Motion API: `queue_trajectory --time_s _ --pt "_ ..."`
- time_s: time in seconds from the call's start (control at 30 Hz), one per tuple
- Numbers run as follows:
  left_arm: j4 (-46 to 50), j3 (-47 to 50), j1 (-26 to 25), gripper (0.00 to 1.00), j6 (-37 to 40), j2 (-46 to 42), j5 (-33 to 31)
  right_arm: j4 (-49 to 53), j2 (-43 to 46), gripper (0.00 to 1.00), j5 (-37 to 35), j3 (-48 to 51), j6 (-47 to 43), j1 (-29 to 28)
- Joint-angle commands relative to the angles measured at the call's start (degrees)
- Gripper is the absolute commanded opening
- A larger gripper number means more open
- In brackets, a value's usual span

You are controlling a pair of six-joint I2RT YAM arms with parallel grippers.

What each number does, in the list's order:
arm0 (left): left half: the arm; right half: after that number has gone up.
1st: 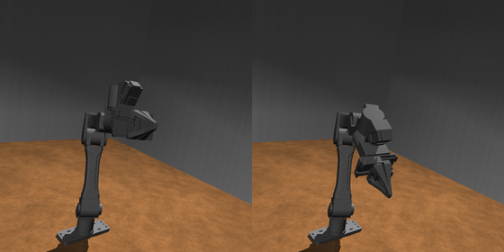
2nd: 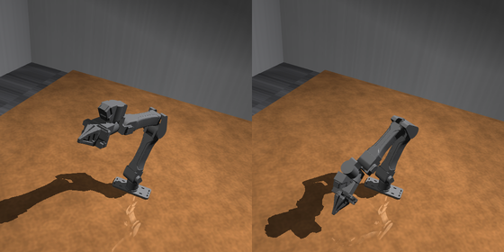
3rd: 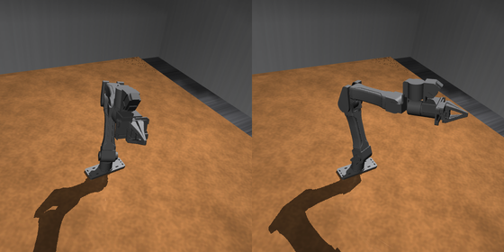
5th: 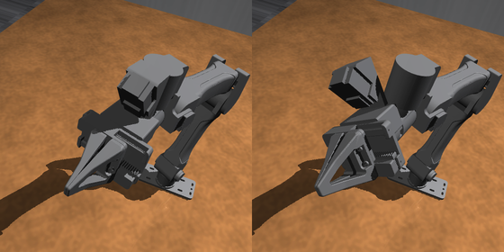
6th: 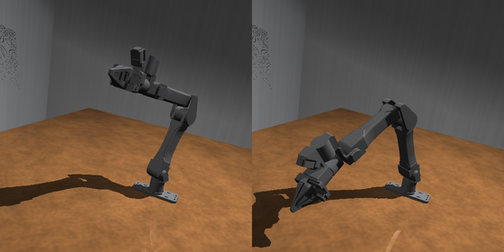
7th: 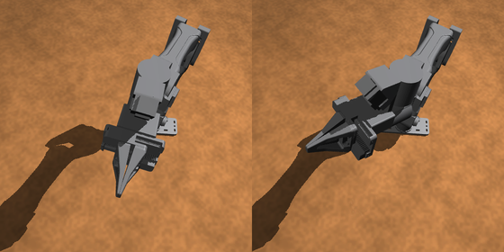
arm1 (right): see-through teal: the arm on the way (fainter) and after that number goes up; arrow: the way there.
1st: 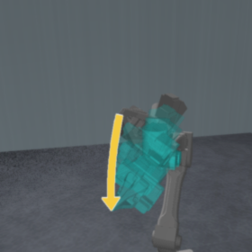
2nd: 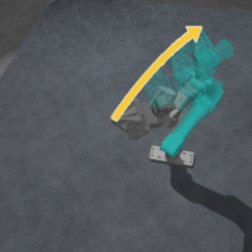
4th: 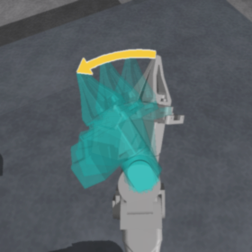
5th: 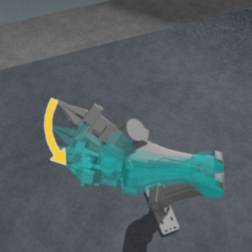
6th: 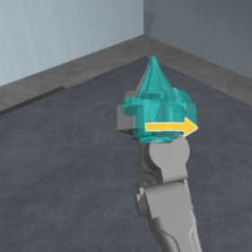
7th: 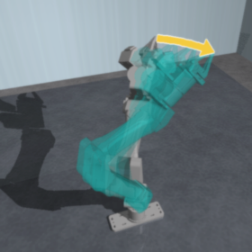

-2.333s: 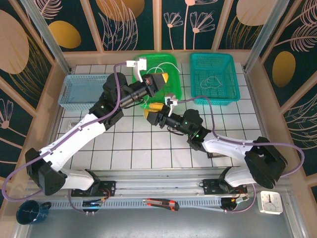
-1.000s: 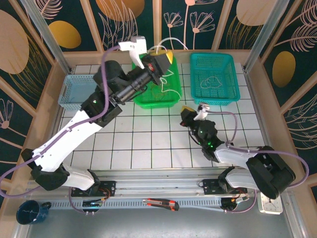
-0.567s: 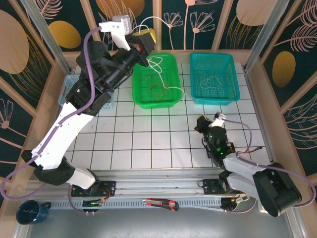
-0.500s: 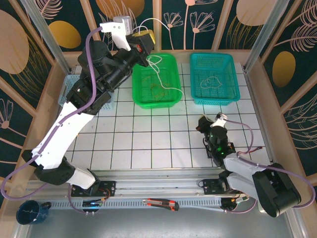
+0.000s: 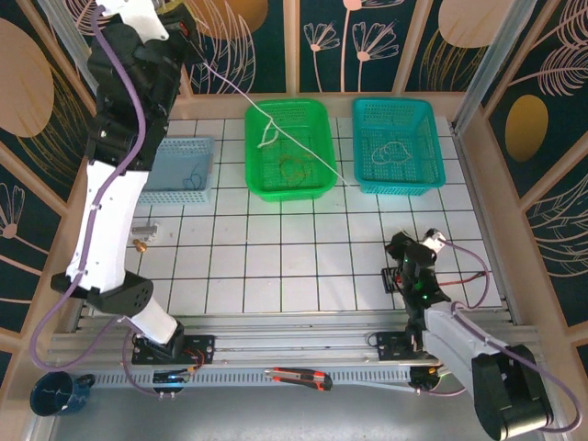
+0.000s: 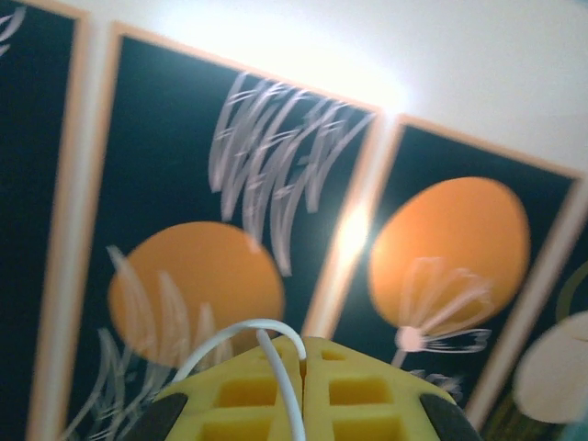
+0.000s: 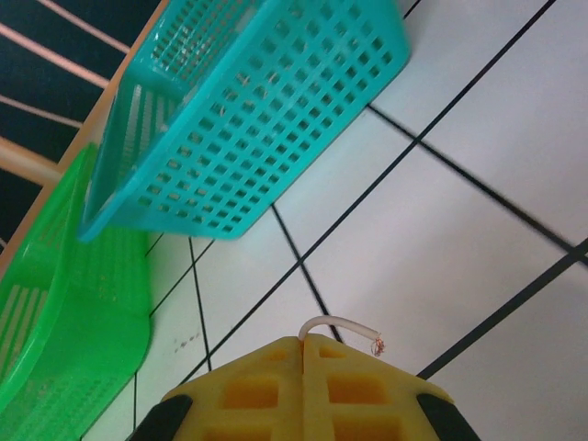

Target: Untangle the cables

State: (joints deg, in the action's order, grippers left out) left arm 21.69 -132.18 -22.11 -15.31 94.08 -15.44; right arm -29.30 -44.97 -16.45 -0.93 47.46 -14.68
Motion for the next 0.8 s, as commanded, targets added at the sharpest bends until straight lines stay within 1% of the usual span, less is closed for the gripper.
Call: queue_trajectory --time_s 0.0,0.03,0.1,0.2,0.33,0.4,0.43,0.5,0.57,0.63,0.77 --pt "0.4 1.0 2.2 0.00 -0.6 1.5 -1.5 4.6 2.8 0.00 0.2 1.2 0.9 2.0" --pt "0.0 1.4 2.5 0.00 -0.6 1.6 -1.1 5.1 3.5 0.00 1.1 1.0 0.6 2.4" --pt "-3.0 4.6 2.9 0.00 0.6 1.3 -3.4 7.2 4.0 0.00 0.6 0.5 0.8 2.9" --pt "-1.5 4.2 7.9 0.00 -2.4 3.3 -2.6 8.3 3.8 0.00 2.0 1.3 2.2 6.4" --pt "-4.1 7.8 13.0 0.00 -2.7 3.8 -4.5 9.8 5.1 0.00 4.9 3.0 4.3 11.7" --pt "-4.8 8.9 15.7 0.00 -3.6 5.9 -4.8 10.1 6.4 0.00 6.7 3.6 5.1 14.2" --pt "-5.2 9.4 16.9 0.00 -4.0 6.2 -4.4 10.2 6.9 0.00 7.2 3.6 5.1 14.8" --pt "-7.4 11.9 17.6 0.00 -3.8 5.5 -3.8 9.9 7.3 0.00 8.0 3.1 4.0 15.2" --pt "-9.7 14.5 17.7 0.00 -4.2 4.4 -1.6 9.8 6.6 0.00 9.2 1.6 1.7 15.2" --pt "-11.4 17.1 17.6 0.00 -5.0 1.9 1.9 8.3 6.7 0.00 12.3 0.4 -1.0 15.1" --pt "-14.0 23.8 17.6 0.00 -6.8 -2.3 10.4 8.0 8.3 0.00 17.5 -4.6 -4.1 13.2"
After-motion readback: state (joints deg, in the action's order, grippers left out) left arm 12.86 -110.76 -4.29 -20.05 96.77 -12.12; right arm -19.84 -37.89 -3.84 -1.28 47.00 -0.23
